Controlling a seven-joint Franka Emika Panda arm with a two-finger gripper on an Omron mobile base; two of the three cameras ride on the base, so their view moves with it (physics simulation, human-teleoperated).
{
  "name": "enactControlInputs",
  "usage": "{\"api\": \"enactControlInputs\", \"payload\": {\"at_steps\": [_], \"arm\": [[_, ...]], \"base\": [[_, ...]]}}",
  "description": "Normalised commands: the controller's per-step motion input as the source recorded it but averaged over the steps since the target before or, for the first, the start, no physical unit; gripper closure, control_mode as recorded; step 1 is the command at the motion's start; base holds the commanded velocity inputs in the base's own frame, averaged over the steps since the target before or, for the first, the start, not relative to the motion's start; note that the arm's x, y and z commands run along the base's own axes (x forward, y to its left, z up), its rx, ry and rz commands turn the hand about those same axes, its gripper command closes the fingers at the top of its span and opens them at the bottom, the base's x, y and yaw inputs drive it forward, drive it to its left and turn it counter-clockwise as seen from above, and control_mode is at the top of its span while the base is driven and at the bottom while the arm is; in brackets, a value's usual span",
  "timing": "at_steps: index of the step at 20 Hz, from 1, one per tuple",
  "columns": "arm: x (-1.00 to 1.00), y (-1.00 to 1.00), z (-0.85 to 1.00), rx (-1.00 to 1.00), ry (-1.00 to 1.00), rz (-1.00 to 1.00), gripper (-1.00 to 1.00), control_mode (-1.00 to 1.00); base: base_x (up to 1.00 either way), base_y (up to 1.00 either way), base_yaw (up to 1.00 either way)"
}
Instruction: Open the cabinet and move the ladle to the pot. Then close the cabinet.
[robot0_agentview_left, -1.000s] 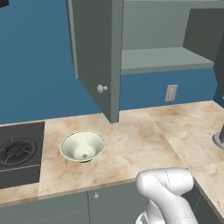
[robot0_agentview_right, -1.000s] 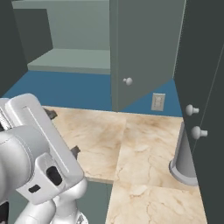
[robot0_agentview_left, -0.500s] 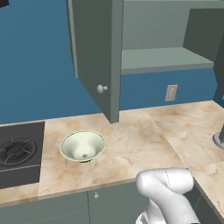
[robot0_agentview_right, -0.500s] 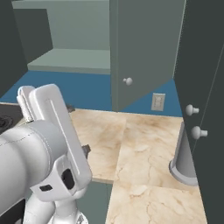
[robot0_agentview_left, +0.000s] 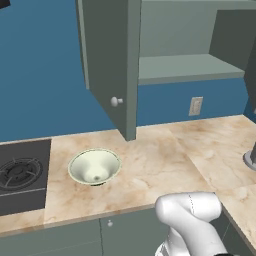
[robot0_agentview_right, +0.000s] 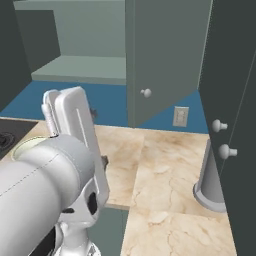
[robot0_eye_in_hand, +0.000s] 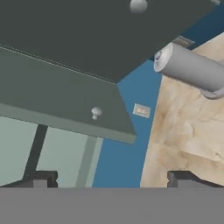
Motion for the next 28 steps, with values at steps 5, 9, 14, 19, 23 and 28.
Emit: {"api": "enactControlInputs", "payload": {"at_steps": [5,9,14,19,23,28], "arm": [[0.36,0.0,0.01,0.16,-0.17,-0.02,-1.0,-1.0],[0.42,0.0,0.0,0.16,-0.16,-0.02,-1.0,-1.0],[0.41,-0.02,0.0,0.14,-0.1,0.0,-1.0,-1.0],[0.52,-0.01,0.0,0.06,-0.08,0.0,-1.0,-1.0],[0.44,-0.21,0.0,0.0,-0.02,0.0,-1.0,-1.0],[0.41,-0.15,0.0,0.0,0.0,0.0,-1.0,-1.0]], "base": [[0.0,0.0,0.0],[0.0,0.0,0.0],[0.0,0.0,0.0],[0.0,0.0,0.0],[0.0,0.0,0.0],[0.0,0.0,0.0]]}}
